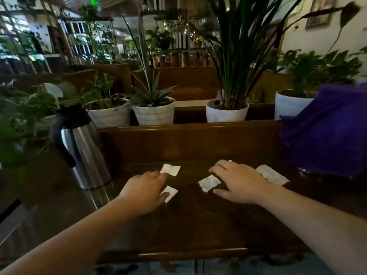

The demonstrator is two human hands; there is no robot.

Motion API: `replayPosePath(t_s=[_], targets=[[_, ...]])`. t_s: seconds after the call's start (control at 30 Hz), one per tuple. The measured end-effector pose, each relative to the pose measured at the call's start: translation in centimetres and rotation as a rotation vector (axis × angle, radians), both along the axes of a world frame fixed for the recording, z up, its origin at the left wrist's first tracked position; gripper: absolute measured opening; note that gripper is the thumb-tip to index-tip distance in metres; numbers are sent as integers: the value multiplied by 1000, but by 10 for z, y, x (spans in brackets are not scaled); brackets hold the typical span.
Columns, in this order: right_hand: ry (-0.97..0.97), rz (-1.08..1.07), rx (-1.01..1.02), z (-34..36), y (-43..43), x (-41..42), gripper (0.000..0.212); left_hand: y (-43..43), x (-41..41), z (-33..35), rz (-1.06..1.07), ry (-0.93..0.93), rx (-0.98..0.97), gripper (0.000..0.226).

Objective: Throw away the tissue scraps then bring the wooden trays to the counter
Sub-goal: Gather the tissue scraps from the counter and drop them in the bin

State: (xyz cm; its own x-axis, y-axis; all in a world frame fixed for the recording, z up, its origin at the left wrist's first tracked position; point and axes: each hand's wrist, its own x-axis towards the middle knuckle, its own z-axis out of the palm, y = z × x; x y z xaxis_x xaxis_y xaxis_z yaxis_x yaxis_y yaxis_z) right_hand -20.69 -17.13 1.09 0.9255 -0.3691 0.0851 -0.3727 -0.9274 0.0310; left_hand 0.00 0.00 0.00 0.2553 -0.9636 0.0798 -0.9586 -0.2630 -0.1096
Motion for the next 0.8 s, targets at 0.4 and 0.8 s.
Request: replayPosePath(t_s=[0.4, 0.8], targets=[[93, -62, 58, -23, -45, 24, 38, -47, 25, -42, -17, 29, 219, 42], [131, -76, 144, -55, -74, 55, 44, -62, 8, -52, -108, -73, 149, 29]])
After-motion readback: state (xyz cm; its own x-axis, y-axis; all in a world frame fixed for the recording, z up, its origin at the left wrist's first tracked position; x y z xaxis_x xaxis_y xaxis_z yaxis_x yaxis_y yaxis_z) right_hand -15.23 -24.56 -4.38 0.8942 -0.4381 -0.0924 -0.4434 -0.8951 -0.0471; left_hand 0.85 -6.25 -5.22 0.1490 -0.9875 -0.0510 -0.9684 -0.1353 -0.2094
